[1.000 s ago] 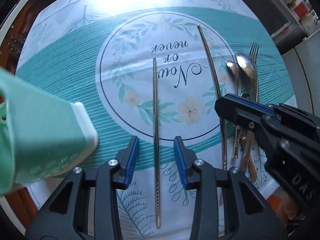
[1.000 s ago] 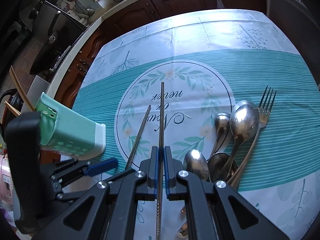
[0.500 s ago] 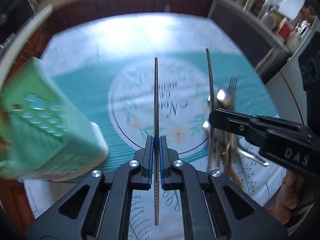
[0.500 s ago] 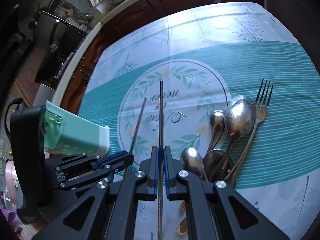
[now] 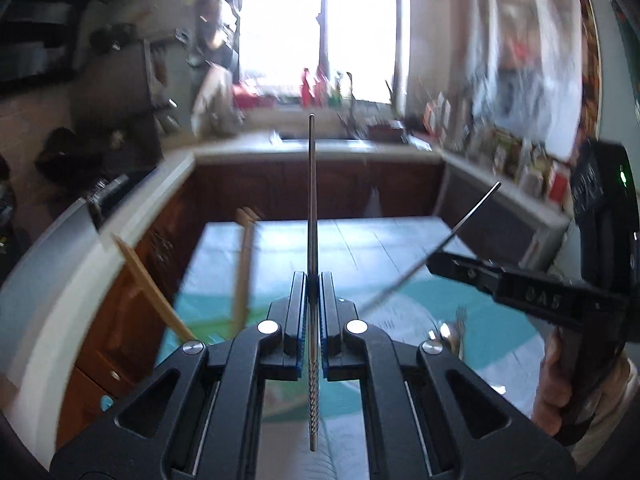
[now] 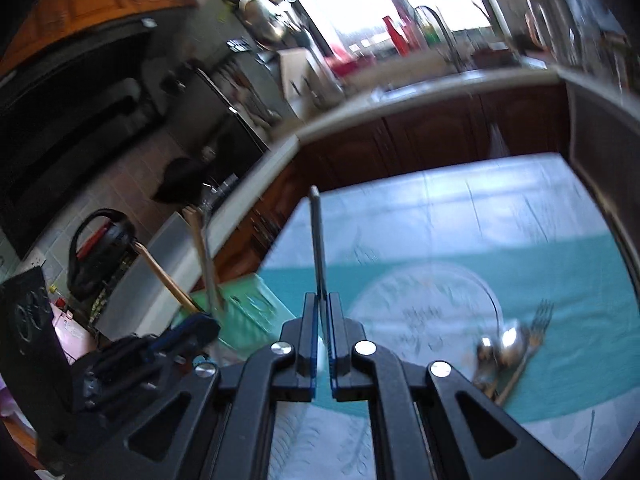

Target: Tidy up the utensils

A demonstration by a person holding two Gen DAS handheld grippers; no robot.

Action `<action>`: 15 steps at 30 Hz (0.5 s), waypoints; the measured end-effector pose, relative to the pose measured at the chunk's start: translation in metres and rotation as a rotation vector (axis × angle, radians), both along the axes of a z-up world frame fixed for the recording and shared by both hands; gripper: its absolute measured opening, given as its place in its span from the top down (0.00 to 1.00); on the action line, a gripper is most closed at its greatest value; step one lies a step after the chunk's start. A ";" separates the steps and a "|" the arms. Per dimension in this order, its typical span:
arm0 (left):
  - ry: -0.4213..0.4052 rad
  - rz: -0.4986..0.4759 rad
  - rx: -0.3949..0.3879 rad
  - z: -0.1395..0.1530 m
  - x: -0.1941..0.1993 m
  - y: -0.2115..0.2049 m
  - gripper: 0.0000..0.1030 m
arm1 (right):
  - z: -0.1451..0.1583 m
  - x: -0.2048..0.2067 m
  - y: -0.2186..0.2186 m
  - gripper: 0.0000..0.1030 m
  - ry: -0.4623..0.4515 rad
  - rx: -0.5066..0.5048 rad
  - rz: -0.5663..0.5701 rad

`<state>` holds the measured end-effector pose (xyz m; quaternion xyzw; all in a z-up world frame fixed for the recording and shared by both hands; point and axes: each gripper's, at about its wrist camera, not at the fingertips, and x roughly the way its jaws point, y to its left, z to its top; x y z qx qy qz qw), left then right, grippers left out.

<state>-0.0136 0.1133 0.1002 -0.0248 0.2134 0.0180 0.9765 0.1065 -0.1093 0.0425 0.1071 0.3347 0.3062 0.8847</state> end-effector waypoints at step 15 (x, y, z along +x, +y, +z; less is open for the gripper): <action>-0.268 0.151 -0.019 0.020 0.028 0.093 0.97 | 0.062 -0.023 0.075 1.00 -0.189 -0.027 0.113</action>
